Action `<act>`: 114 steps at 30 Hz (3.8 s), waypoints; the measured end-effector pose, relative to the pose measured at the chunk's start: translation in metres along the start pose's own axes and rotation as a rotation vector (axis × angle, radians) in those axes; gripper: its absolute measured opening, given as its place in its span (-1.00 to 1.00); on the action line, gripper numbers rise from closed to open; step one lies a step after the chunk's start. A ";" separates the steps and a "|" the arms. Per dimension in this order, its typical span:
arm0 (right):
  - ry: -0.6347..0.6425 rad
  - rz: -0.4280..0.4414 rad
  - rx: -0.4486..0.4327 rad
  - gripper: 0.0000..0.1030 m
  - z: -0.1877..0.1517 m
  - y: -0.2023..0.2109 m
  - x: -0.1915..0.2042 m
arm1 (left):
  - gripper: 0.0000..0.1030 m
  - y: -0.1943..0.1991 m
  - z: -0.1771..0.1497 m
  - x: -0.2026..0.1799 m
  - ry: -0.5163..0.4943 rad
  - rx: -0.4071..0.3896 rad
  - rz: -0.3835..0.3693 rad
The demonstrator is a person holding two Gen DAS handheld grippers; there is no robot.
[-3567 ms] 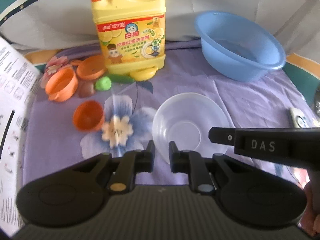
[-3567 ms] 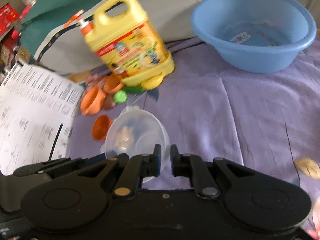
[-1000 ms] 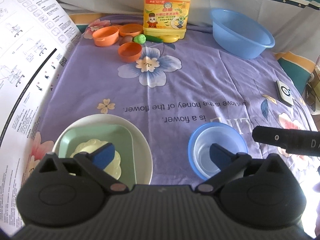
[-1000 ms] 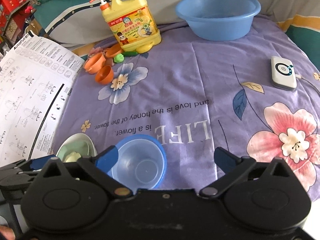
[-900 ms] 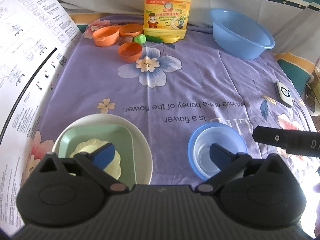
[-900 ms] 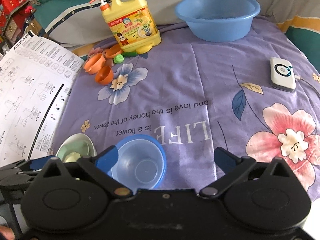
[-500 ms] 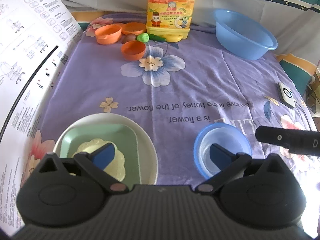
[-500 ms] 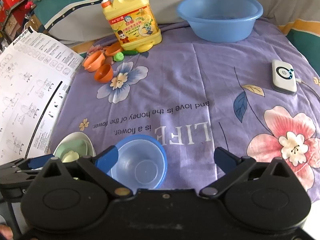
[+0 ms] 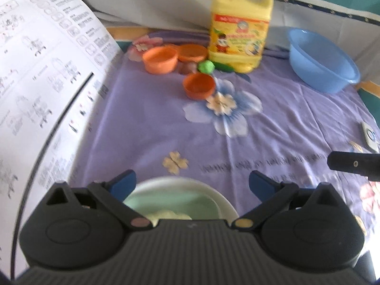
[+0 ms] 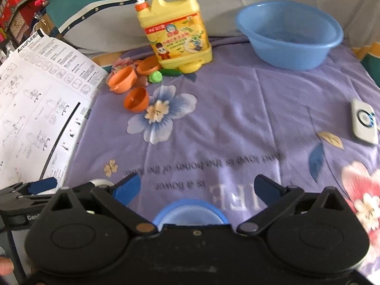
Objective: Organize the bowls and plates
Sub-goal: 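Move both open tools to the small orange bowl, then close the right tool on the orange bowl rim while the left tool grips it too, then carry the orange bowl with both tools over the clear bowl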
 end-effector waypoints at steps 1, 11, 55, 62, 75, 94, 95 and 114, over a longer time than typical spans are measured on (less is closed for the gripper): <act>-0.003 0.005 0.001 1.00 0.006 -0.005 0.002 | 1.00 -0.004 0.007 0.005 0.009 -0.002 0.003; -0.039 0.046 -0.018 1.00 0.068 -0.065 0.020 | 1.00 -0.062 0.070 0.033 0.107 0.013 0.026; -0.058 0.155 0.126 -0.87 0.111 -0.238 0.036 | -0.82 -0.180 0.109 -0.042 -0.017 0.095 -0.020; -0.056 0.160 0.122 -0.87 0.101 -0.211 0.039 | -0.82 -0.151 0.100 -0.044 -0.035 0.082 -0.034; -0.038 0.177 0.088 -0.87 0.070 -0.124 0.049 | -0.81 -0.065 0.068 -0.046 -0.038 0.041 -0.081; -0.073 0.167 0.026 -0.87 -0.014 0.003 0.018 | -0.81 0.046 -0.018 -0.086 -0.081 0.023 -0.191; -0.073 0.164 0.023 -0.87 -0.018 0.007 0.016 | -0.81 0.048 -0.023 -0.089 -0.085 0.026 -0.196; -0.089 0.113 0.060 -0.85 -0.069 0.025 -0.020 | -0.74 0.046 -0.071 -0.128 -0.151 0.110 -0.221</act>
Point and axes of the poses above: each gripper's, at about its wrist camera, not at the fingertips, and y roughly against the way its jaws point, x to its left, z to its top, the point moved 8 cm from there along -y, roughly the way its jaws point, and after that the axes turned 14 degrees about z, right-handed, at the moved point
